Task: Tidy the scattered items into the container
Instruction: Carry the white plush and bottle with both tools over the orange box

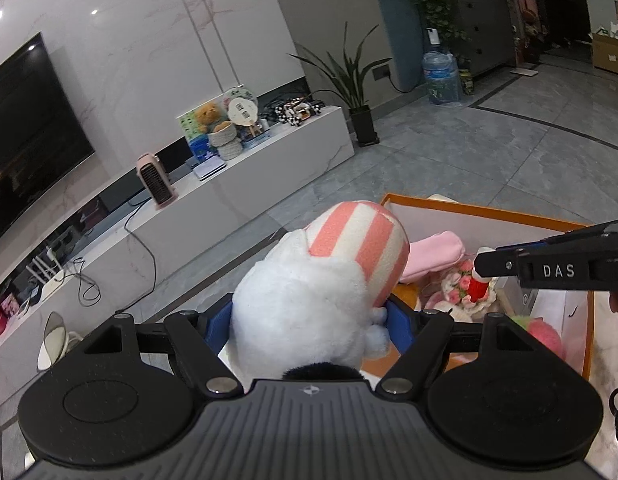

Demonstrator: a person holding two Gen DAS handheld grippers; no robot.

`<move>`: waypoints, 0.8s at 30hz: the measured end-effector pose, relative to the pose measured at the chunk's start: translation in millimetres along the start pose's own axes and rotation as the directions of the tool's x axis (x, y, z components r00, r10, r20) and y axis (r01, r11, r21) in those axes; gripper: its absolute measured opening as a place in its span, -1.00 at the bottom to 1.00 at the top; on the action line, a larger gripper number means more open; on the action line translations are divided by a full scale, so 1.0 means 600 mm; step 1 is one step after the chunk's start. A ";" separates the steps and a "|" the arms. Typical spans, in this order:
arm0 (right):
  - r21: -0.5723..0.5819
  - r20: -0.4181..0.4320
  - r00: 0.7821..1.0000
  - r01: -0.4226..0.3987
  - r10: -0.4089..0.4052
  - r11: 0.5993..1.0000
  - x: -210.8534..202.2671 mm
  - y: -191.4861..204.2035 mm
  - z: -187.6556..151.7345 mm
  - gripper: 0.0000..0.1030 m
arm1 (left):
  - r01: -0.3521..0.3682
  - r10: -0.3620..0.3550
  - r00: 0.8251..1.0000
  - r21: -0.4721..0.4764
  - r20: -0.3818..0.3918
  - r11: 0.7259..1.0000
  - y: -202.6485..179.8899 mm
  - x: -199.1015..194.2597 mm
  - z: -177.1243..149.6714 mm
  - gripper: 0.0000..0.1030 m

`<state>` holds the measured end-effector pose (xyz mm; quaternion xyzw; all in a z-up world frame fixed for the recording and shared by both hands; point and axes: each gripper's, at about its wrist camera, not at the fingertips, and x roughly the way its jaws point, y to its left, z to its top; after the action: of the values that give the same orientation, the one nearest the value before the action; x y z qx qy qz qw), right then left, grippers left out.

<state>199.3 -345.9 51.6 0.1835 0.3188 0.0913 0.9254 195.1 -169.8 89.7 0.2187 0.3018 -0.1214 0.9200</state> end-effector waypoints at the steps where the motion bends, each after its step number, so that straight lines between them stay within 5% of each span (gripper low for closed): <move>1: 0.002 0.000 1.000 0.003 -0.003 1.000 0.001 -0.003 0.001 -0.61 | 0.003 -0.003 1.000 0.005 0.000 1.000 -0.003 0.004 0.003 0.71; 24: -0.010 -0.034 0.990 0.134 -0.135 0.991 0.032 -0.055 0.006 -0.61 | 0.116 -0.115 0.993 0.033 -0.025 0.993 -0.076 0.098 0.023 0.71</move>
<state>218.2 -371.4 30.2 0.1566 0.3461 0.0331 0.9244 232.1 -221.3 49.0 0.2180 0.3222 -0.1771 0.9040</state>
